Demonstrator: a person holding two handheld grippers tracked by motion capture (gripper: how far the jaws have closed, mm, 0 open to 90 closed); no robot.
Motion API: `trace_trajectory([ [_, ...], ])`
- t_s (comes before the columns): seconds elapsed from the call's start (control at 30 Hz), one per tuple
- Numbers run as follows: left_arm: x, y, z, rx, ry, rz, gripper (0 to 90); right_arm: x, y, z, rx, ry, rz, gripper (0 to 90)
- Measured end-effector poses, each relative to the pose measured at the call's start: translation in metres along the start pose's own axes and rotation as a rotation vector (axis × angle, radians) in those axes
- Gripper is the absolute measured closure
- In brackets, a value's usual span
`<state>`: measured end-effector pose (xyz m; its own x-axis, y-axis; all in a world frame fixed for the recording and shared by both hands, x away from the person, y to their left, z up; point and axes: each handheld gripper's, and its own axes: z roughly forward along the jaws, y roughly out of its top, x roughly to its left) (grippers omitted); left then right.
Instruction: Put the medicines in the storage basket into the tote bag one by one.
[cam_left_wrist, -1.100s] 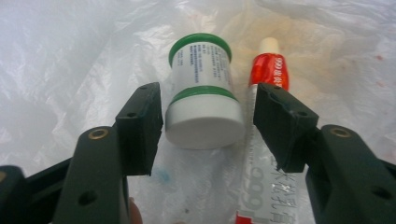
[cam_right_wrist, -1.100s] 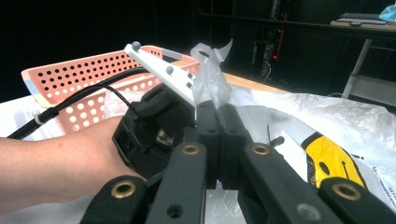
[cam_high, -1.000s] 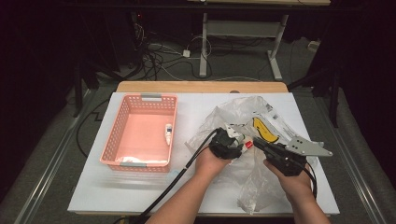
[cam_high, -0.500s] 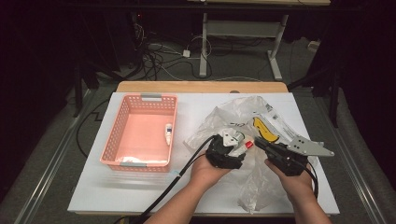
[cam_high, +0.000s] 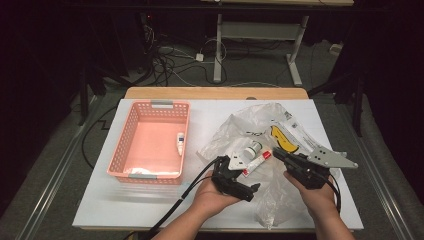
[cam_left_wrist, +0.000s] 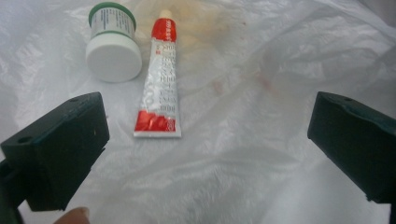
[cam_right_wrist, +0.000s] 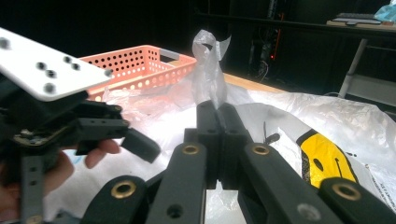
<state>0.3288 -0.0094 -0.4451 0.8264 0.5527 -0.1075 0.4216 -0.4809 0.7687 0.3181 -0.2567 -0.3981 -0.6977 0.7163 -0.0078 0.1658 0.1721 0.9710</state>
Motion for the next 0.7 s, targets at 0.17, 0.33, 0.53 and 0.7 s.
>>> trace_trajectory([
  [0.17, -0.004, -0.007, -0.013, -0.015, -0.024, 0.002, 0.0, 0.000, 0.000, 0.000, 0.001, -0.001, 0.001, 90.0],
  [0.33, -0.009, -0.014, -0.026, -0.027, -0.037, 0.014, 0.0, 0.000, 0.000, 0.000, 0.002, -0.003, -0.001, 90.0],
  [0.53, -0.009, -0.023, -0.044, -0.066, -0.042, 0.007, 0.0, 0.000, 0.000, 0.000, 0.001, -0.005, -0.001, 90.0],
  [0.7, -0.002, -0.027, -0.059, -0.069, -0.029, -0.007, 0.0, 0.000, 0.000, -0.001, 0.002, -0.004, -0.003, 90.0],
])
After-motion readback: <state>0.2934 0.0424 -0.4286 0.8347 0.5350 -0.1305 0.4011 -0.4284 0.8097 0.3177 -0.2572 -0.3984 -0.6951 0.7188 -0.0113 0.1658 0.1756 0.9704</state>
